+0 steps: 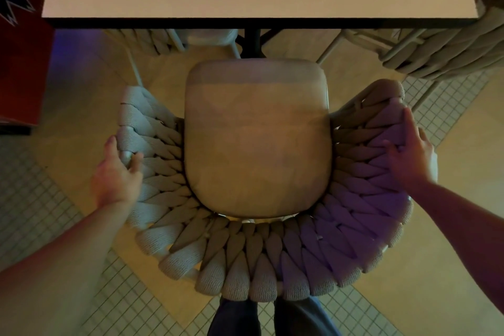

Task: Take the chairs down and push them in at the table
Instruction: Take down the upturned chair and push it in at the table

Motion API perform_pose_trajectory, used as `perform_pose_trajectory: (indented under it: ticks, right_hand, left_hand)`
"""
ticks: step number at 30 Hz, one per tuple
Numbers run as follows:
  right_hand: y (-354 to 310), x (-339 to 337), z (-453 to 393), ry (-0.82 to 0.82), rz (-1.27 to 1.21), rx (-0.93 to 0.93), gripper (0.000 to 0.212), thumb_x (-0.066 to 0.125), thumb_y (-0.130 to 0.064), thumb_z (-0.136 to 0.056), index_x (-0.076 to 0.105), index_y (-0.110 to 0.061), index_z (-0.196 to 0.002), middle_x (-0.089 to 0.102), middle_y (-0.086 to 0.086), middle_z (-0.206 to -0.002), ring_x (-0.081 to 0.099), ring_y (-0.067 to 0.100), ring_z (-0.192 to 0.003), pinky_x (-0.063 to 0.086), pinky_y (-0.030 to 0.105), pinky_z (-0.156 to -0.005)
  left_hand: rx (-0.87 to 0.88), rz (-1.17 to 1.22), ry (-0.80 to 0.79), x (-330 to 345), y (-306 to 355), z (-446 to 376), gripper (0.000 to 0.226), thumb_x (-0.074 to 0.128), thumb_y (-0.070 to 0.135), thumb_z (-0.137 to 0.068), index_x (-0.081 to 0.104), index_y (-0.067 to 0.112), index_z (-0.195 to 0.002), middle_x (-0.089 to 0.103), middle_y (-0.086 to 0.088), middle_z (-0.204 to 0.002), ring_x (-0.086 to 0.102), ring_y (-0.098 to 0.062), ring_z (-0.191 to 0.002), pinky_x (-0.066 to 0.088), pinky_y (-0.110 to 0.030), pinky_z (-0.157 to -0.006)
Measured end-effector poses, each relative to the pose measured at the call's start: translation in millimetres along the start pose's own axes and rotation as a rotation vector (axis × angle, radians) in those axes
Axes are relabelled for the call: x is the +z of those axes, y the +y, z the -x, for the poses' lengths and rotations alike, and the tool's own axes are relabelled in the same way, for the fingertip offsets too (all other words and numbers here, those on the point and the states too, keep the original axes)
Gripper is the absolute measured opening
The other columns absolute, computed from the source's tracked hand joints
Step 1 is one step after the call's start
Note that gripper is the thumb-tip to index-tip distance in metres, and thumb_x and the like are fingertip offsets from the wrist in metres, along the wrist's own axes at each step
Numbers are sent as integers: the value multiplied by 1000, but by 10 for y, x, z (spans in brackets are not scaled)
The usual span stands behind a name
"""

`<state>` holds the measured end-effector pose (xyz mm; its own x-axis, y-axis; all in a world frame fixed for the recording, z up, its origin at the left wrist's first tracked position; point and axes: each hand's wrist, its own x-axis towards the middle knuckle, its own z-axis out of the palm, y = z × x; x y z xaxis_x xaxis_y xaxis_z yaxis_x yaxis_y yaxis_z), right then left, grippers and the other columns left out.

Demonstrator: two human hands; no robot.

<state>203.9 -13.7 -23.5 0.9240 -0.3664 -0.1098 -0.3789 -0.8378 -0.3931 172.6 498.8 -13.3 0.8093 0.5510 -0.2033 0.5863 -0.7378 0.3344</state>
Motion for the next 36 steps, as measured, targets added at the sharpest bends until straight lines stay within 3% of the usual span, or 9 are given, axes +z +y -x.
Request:
perform_pose_trajectory:
  ticks: [6, 11, 16, 19, 22, 30, 36]
  right_hand:
    - [25, -11, 54, 22, 1, -9, 77, 63, -22, -86, 23, -33, -151, 54, 16, -133, 59, 43, -104, 48, 47, -79]
    - [41, -8, 87, 6, 51, 2, 78, 61, -26, -88, 17, -35, -152, 53, 18, -126, 60, 45, -95, 46, 44, -70]
    - [-11, 3, 146, 2, 139, 34, 79, 57, -30, -90, 10, -36, -152, 46, 16, -132, 60, 45, -92, 44, 40, -62]
    - [-116, 52, 237, 39, 140, 66, 82, 59, -27, -86, 11, -34, -152, 38, 14, -141, 48, 42, -116, 47, 51, -81]
    - [-188, 77, 272, 52, 150, 62, 76, 59, -23, -86, 21, -26, -151, 29, 12, -152, 36, 41, -128, 40, 54, -98]
    - [-115, -3, 181, 35, 103, 48, 83, 53, -4, -80, 22, -34, -150, 35, 7, -150, 45, 43, -118, 46, 47, -82]
    - [-74, -2, 127, 68, 65, 9, 79, 53, -5, -84, 23, -35, -150, 41, 6, -143, 49, 40, -116, 46, 45, -83]
  left_hand:
    - [27, -1, 6, 4, 16, 14, 63, 57, 34, -91, 32, 12, -144, 64, -29, -110, 61, -48, -100, 48, -53, -81]
    - [26, -5, 10, 23, 25, 11, 62, 56, 35, -91, 31, 13, -144, 65, -29, -107, 61, -48, -96, 48, -52, -77]
    - [6, -9, 9, 44, 35, 24, 61, 54, 37, -92, 29, 16, -144, 64, -27, -112, 61, -48, -97, 49, -52, -76]
    - [-7, -12, 5, 29, 84, -2, 59, 53, 40, -91, 32, 17, -141, 60, -25, -119, 58, -47, -102, 47, -53, -76]
    - [31, -8, 14, -15, 217, -163, 62, 52, 41, -91, 29, 18, -144, 48, -23, -134, 52, -46, -113, 44, -56, -84]
    - [58, -117, -26, -24, 406, -465, 61, 49, 25, -95, 24, 21, -151, 53, -28, -125, 52, -47, -112, 43, -52, -91]
    - [62, -149, -21, -5, 388, -454, 61, 50, 25, -95, 25, 20, -151, 54, -28, -123, 50, -46, -113, 43, -50, -91]
